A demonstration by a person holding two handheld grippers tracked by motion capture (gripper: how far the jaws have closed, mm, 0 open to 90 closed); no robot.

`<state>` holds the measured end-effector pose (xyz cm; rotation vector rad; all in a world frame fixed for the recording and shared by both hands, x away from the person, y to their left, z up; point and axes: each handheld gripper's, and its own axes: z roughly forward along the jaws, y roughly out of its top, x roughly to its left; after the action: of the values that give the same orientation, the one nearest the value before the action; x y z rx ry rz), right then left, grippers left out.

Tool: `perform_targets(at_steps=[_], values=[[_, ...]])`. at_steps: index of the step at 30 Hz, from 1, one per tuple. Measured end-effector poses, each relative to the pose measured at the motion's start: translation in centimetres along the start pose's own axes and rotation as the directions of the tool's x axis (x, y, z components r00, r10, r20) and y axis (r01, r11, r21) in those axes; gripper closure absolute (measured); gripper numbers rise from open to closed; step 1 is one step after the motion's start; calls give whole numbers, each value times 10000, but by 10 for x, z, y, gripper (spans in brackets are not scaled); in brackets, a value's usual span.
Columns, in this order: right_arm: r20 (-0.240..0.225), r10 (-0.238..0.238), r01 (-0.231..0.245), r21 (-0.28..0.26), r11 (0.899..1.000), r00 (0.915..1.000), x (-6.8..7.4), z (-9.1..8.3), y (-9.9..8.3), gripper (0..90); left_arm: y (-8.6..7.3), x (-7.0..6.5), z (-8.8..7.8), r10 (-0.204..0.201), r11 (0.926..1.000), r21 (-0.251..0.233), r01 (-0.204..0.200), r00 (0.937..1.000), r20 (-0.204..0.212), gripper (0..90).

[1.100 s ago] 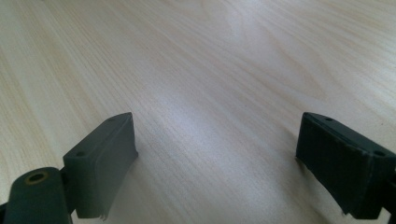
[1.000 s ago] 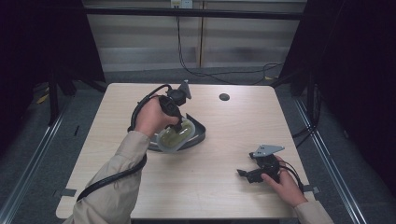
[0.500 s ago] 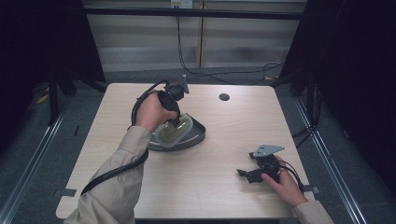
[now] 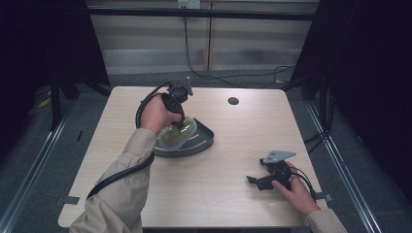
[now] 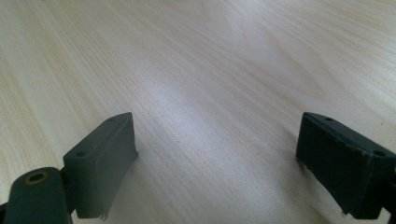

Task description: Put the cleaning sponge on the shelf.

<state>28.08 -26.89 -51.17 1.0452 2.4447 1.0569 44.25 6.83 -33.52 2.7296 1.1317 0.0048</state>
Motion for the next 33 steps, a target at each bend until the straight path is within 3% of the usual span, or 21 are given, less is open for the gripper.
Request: perform_targets(at_steps=[6, 33], values=[[0, -1, 1, 1, 10000, 10000, 0, 0, 0, 115, -1, 10, 6, -270, 9996, -86, 269, 9996, -51, 722], [7, 8, -8, -22, 10000, 10000, 0, 0, 0, 115, -9, 39, 19, -503, 9986, -171, 504, 9987, 16, 722]])
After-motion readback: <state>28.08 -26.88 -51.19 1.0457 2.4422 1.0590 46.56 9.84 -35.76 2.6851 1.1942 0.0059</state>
